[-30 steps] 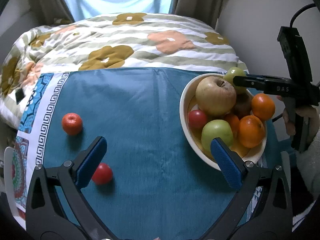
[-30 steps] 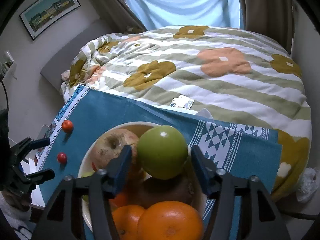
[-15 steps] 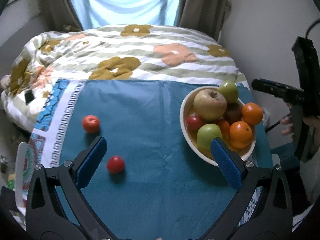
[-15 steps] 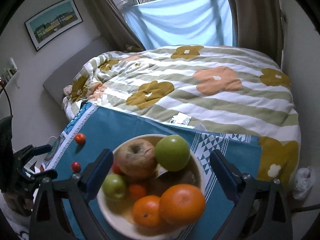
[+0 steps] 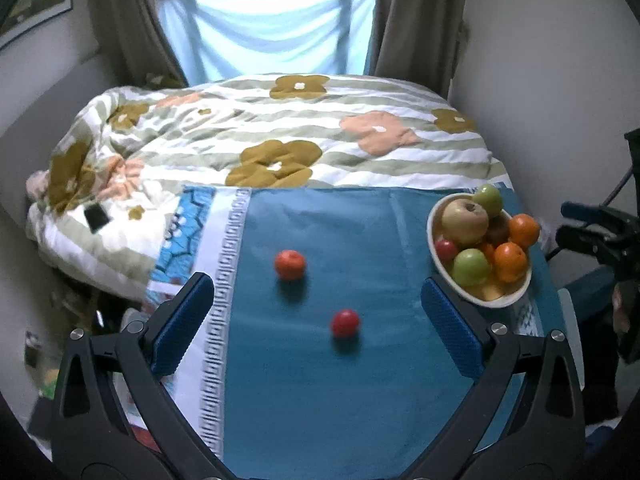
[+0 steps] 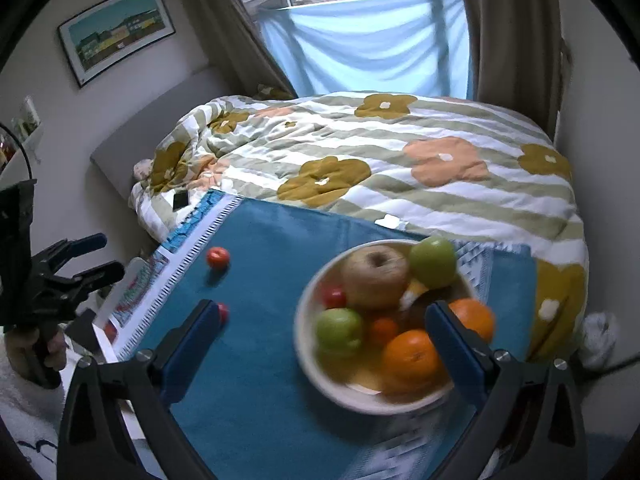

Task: Organize fruits
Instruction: 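Reach the left tool to the last mandarin while the right tool reaches the last tomato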

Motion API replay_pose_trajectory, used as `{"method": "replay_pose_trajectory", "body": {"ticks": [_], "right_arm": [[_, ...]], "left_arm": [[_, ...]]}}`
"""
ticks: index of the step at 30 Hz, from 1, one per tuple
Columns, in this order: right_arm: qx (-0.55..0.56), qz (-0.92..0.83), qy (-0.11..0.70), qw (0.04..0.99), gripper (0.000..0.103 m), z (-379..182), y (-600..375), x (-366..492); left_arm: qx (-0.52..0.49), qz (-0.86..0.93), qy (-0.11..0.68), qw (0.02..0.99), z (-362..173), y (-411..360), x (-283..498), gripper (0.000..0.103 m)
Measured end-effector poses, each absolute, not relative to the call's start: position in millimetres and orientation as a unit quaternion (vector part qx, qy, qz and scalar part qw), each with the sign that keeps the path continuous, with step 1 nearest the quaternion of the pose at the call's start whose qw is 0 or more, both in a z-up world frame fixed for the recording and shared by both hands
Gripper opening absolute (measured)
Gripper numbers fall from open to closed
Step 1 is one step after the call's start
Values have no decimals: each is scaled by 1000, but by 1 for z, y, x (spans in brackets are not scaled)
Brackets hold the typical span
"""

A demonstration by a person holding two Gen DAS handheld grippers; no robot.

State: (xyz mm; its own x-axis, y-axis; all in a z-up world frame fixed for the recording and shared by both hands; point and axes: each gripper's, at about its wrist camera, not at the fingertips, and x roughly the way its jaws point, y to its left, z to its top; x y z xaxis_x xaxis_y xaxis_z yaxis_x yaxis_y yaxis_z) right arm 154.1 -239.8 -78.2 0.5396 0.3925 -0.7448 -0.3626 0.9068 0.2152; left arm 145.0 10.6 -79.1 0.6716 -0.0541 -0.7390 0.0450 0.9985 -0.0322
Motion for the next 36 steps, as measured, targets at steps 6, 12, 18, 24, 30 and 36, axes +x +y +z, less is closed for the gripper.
{"method": "replay_pose_trajectory", "body": {"ticks": [6, 12, 18, 24, 30, 36], "right_arm": [[74, 178, 442, 876, 102, -83, -191, 140], [80, 138, 459, 874, 102, -99, -138, 132], [113, 89, 480, 865, 102, -131, -105, 132], [133, 39, 488, 862, 102, -160, -79, 132], [134, 7, 495, 858, 101, -186, -57, 132], [133, -9, 509, 851, 99, -206, -47, 134]], "left_arm": [[19, -62, 405, 912, -74, 48, 155, 103], [44, -113, 423, 898, -90, 78, 175, 103], [80, -170, 442, 877, -119, 95, 200, 103], [105, -224, 456, 855, -147, 94, 229, 103], [130, -269, 465, 833, -173, 81, 251, 103], [145, -298, 482, 811, -203, 63, 272, 94]]}}
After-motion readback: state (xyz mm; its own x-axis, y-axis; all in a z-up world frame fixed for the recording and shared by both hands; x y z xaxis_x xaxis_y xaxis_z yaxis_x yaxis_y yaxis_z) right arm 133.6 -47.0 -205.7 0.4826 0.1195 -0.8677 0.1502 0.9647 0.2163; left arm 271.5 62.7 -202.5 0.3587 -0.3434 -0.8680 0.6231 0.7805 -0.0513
